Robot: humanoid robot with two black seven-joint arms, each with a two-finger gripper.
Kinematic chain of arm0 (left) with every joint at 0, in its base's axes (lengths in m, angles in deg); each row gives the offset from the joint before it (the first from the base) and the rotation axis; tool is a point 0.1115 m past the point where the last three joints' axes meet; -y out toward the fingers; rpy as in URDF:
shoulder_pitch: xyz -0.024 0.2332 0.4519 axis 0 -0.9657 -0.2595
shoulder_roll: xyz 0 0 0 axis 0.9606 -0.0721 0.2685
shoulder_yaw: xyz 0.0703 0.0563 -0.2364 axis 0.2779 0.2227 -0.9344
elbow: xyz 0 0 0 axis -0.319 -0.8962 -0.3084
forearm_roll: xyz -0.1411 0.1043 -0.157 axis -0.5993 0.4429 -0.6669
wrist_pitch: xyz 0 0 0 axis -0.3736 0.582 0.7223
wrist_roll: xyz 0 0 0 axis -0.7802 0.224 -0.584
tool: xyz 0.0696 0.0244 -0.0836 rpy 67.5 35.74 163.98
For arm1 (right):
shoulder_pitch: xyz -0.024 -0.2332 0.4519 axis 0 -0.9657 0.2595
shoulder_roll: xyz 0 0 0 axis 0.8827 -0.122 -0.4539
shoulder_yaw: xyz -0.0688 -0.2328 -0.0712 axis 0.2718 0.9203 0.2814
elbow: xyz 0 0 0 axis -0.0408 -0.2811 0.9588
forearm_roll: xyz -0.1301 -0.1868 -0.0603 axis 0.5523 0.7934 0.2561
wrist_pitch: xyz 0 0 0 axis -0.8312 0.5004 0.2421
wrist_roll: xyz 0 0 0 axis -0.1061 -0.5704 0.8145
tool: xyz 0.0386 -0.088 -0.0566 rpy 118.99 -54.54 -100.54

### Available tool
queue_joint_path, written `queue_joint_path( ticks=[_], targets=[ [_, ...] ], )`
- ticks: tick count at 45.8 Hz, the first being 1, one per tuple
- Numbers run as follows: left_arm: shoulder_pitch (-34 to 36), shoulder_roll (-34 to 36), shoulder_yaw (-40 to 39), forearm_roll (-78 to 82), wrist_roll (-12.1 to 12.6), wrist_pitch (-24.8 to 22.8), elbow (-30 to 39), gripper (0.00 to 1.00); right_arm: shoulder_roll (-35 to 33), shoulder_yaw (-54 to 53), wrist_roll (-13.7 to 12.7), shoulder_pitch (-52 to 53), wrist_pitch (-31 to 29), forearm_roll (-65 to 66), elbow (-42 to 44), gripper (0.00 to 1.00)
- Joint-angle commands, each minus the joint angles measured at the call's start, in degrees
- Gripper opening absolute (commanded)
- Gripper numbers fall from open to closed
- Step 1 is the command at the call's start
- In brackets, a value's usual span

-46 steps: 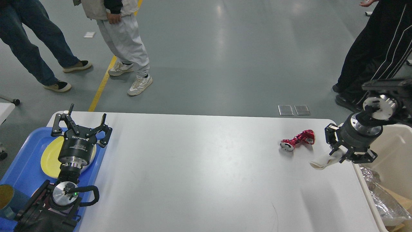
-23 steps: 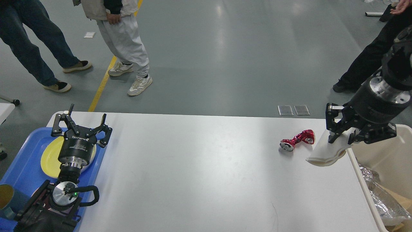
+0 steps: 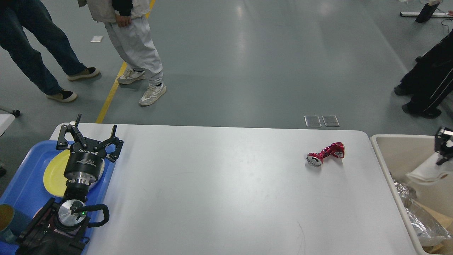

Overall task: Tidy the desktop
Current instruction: 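Lift the paper cup and drop it into the white bin, then raise the right gripper and move it over the red can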

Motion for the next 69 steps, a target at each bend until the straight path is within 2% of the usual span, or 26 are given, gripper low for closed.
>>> queue_joint_path(
  ticks=[1,10,17,20,28,32,47,48,49,52,53,69],
  targets=[
    [0.0,0.0,-0.1,0.0,0.0,0.0,0.0,0.97,-3.2,-11.3,0.5,-17.0,0.4,0.1,13.2,0.0],
    [-0.1,0.0,-0.1,0.0,0.0,-0.1,0.0,0.97,-1.0,-29.1,0.6,-44.3,0.7,0.1,36.5,0.0],
    [0.0,0.0,-0.1,0.0,0.0,-0.1,0.0,0.97,10.7,-35.8,0.7,-62.8,5.2,0.1,54.8,0.0],
    [0.0,0.0,-0.1,0.0,0.0,0.0,0.0,0.97,14.0,-36.1,0.8,-67.0,9.3,-0.1,59.1,0.0],
    [0.0,0.0,0.0,0.0,0.0,-0.1,0.0,0.97,18.6,-36.4,0.7,-72.8,24.2,-0.7,59.5,0.0],
    [0.0,0.0,-0.1,0.0,0.0,0.0,0.0,0.97,19.8,-36.5,0.7,-74.1,28.1,-0.9,59.7,0.0],
    [0.0,0.0,-0.1,0.0,0.0,0.0,0.0,0.97,22.2,-36.4,0.6,-76.5,30.1,-0.9,59.7,0.0],
    [0.0,0.0,-0.1,0.0,0.0,-0.1,0.0,0.97,22.3,-36.4,0.6,-76.5,30.2,-0.9,59.8,0.07],
    [0.0,0.0,-0.1,0.0,0.0,0.0,0.0,0.97,22.3,-36.3,0.6,-76.5,30.7,-0.9,59.8,0.31],
    [0.0,0.1,-0.1,0.0,0.0,0.0,0.0,0.97,22.3,-36.3,0.6,-76.5,33.3,-0.9,59.8,0.96],
    [0.0,0.0,-0.1,0.0,0.0,0.0,0.0,0.97,22.3,-36.2,0.6,-76.5,33.9,-0.9,59.7,1.0],
    [0.0,0.0,-0.1,0.0,0.0,0.0,0.0,0.97,22.9,-36.2,0.6,-76.3,34.7,-1.0,59.3,1.0]
  ],
)
